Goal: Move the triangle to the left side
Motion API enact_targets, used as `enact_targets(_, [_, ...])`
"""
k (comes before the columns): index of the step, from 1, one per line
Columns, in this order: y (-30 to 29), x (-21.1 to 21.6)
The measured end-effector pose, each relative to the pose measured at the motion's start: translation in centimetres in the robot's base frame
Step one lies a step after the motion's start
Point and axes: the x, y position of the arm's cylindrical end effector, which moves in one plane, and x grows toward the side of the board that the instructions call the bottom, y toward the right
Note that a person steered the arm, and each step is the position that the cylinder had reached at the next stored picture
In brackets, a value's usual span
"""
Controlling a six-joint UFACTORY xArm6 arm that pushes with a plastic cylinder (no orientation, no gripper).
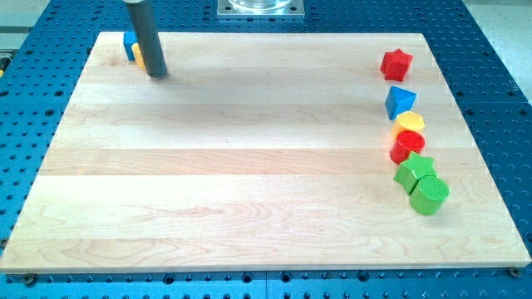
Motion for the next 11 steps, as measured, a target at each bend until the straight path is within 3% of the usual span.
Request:
enact_targets(2, [20.4, 5.6])
enact_targets(3, [32.8, 5.3])
enact_targets(4, [41.7, 3.6])
enact_targets(5, [46.7, 5.2])
enact_targets(6, [41.0, 8.0])
enact_targets(7, [26.0, 5.8])
enact_targets(8, [20.7, 3.9])
enact_targets(9, [30.8, 4.5])
enact_targets(10, [36.9, 5.4])
enact_targets(11, [31.2, 7.8])
